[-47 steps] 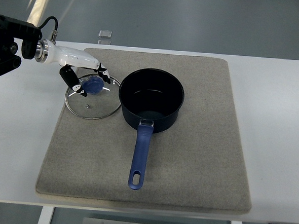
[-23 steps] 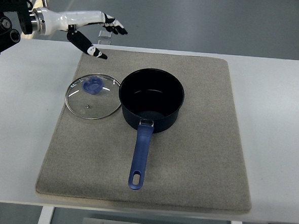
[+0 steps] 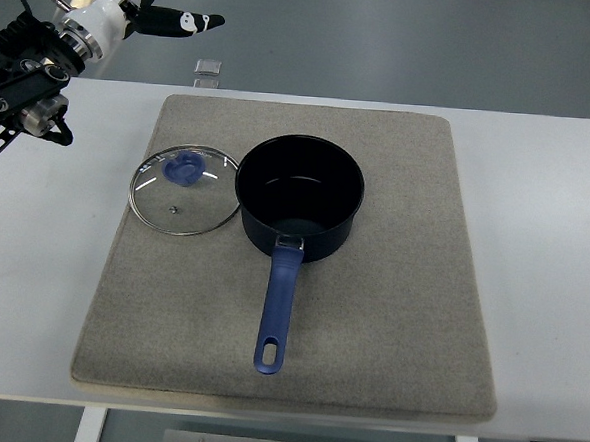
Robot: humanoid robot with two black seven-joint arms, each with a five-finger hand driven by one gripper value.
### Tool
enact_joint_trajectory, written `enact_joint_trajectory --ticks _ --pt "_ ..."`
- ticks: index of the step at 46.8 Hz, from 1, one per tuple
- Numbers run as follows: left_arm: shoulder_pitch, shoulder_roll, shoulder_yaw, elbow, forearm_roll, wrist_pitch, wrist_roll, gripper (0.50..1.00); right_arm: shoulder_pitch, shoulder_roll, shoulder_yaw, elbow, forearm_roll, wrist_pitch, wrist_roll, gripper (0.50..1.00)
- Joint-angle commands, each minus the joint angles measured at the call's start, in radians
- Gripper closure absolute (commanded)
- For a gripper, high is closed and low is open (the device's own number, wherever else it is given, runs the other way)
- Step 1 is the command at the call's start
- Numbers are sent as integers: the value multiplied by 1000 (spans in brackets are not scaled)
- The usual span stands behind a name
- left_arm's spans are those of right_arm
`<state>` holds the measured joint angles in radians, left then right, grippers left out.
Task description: Open pot lid and place left with left hand
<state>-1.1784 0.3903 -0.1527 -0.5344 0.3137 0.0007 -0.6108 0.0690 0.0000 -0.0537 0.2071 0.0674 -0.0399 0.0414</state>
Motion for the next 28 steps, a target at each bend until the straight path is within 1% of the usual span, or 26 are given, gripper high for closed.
enact_joint_trajectory --ticks 1,5,8,14,18,24,28 --pt "2 -48 -44 82 -116 -11 0 637 0 0 0 0 0 0 0 585" --pt "8 -83 -79 140 -208 -18 0 632 0 0 0 0 0 0 0 585" --pt "19 -94 -102 154 -272 -19 0 630 0 0 0 0 0 0 0 585" --pt "48 -94 -156 155 -386 -22 0 628 0 0 0 0 0 0 0 585" --pt "69 -94 -198 155 -433 -42 0 628 0 0 0 0 -1 0 0 585" --pt "112 -94 -289 157 -461 -79 0 628 0 0 0 0 0 0 0 585" --pt "140 -94 -361 155 -463 -87 0 628 0 0 0 0 0 0 0 585"
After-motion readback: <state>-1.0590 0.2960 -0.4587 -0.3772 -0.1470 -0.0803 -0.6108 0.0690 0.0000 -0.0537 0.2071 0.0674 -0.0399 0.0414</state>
